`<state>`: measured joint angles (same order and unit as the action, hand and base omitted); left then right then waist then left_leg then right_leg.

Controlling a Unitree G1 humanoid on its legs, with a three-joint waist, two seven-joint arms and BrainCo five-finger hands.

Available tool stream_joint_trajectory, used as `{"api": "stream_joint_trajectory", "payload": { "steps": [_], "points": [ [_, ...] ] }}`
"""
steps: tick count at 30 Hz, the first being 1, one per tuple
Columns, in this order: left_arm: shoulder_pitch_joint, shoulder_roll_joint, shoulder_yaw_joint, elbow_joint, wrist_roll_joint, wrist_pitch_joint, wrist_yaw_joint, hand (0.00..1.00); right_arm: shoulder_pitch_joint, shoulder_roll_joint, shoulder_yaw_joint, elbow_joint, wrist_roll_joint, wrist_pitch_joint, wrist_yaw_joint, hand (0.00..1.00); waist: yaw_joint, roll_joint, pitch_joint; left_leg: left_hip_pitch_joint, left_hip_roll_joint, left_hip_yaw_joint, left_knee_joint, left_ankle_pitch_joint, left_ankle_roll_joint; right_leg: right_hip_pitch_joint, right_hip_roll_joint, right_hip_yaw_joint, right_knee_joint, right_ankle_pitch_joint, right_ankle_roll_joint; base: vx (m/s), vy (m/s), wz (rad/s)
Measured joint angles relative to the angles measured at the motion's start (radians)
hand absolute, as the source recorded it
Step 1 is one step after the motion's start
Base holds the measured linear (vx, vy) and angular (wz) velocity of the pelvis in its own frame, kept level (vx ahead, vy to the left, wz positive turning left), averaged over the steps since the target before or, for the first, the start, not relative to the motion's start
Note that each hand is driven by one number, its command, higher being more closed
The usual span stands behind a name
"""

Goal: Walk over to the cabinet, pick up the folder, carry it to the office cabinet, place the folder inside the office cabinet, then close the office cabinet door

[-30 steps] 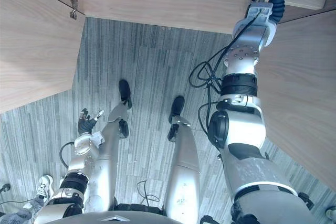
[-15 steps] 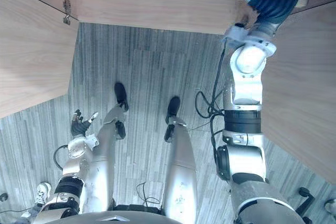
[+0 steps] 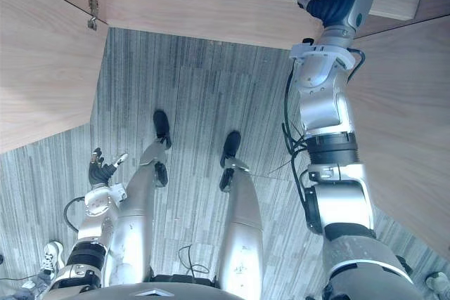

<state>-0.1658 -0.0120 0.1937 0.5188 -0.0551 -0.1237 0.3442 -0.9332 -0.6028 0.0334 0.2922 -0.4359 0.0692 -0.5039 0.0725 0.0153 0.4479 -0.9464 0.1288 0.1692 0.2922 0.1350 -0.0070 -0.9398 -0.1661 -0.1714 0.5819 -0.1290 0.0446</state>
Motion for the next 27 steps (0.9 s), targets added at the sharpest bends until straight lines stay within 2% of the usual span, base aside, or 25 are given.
{"api": "stream_joint_trajectory", "payload": {
  "steps": [9,16,27],
  "points": [
    [0.036,0.008,-0.002,-0.075,-0.008,-0.018,0.000,0.00,-0.164,-0.053,0.092,0.115,0.006,-0.009,0.016,1.00,0.008,0.000,0.000,-0.052,-0.009,-0.006,0.001,0.011,0.005,-0.057,-0.012,-0.003,0.026,-0.008,-0.003,0.00,-0.038,0.06],
    [0.067,0.015,-0.003,-0.120,-0.027,-0.038,0.001,0.00,-0.291,-0.123,0.164,0.257,0.087,-0.019,0.040,1.00,0.011,0.000,0.000,-0.086,-0.019,-0.006,-0.026,0.033,0.004,-0.105,-0.025,-0.006,0.042,-0.012,-0.003,-0.02,-0.036,0.06],
    [0.091,0.020,-0.007,-0.197,-0.067,-0.060,0.003,0.00,-0.389,-0.163,0.236,0.405,0.159,-0.037,0.068,1.00,0.015,0.001,0.001,-0.118,-0.037,-0.009,-0.088,0.069,0.001,-0.161,-0.038,-0.015,0.044,-0.013,-0.004,-0.01,-0.045,0.05]
  ]
}}
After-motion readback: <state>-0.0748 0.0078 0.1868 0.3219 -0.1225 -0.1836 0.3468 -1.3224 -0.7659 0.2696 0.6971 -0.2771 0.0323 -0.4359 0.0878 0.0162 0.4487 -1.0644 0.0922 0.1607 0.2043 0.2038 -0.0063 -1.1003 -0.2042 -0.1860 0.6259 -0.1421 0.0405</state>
